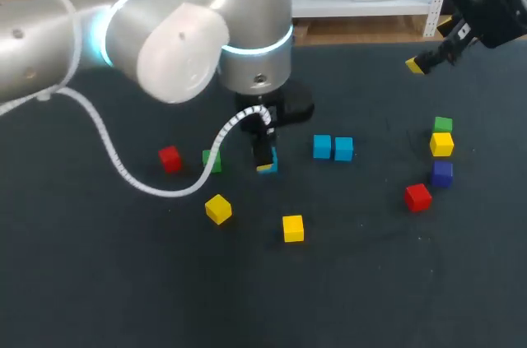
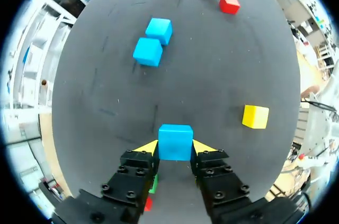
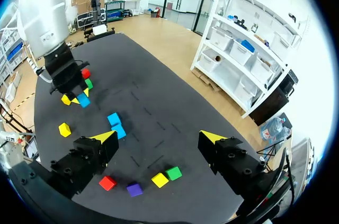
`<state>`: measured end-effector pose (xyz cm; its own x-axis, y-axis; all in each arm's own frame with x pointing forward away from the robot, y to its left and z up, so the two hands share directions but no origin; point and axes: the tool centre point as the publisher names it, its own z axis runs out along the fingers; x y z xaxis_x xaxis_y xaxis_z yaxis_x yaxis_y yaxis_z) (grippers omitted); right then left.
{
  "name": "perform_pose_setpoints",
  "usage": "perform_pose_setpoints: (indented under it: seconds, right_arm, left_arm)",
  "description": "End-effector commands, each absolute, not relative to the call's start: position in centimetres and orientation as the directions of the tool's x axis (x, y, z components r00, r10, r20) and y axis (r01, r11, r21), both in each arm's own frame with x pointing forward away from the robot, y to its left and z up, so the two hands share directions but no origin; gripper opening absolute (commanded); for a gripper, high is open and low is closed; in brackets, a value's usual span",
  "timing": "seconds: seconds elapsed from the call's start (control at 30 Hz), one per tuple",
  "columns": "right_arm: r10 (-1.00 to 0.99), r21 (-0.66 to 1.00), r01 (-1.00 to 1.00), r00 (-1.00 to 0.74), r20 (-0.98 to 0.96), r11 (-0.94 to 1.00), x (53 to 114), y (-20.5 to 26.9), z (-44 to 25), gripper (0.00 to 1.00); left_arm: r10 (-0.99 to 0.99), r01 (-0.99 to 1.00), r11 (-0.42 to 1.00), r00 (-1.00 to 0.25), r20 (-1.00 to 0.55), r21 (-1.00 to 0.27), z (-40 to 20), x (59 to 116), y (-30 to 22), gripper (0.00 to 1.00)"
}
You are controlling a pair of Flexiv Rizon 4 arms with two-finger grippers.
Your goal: Place the blue cubes, place green cubes on the blue cubes, place the yellow cubes on the green cubes, then place the red cubes on the yellow cubes, and place purple cube on the red cubes.
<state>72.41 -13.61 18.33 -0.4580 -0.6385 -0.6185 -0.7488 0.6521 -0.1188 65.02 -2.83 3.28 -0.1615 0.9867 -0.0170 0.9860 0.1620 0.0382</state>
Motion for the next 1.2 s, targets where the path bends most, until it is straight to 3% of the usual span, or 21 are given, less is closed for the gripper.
perform_pose_setpoints:
  seconds: [0.03,0.37,0.77,1.2]
  right_arm:
    - [-0.637,-0.126,-0.743,-0.459,-0.619,0.657,72.2,-13.6,18.3,1.00]
    - [-0.637,-0.126,-0.743,-0.459,-0.619,0.657,72.2,-13.6,18.3,1.00]
    - [-0.637,-0.126,-0.743,-0.459,-0.619,0.657,72.2,-13.6,18.3,1.00]
    - [-0.637,-0.126,-0.743,-0.459,-0.619,0.657,72.2,-13.6,18.3,1.00]
  left_arm:
    - [0.992,0.991,0.128,-0.129,0.016,0.025,3.1,66.1,-4.0,0.00]
    - [1.000,0.999,-0.002,0.003,-0.021,0.036,2.5,66.7,-5.3,0.00]
    - [1.000,0.998,0.004,-0.003,-0.008,0.065,1.6,70.3,-6.6,0.00]
    - [0.998,0.996,-0.070,0.069,0.015,0.053,1.1,71.2,-8.2,0.00]
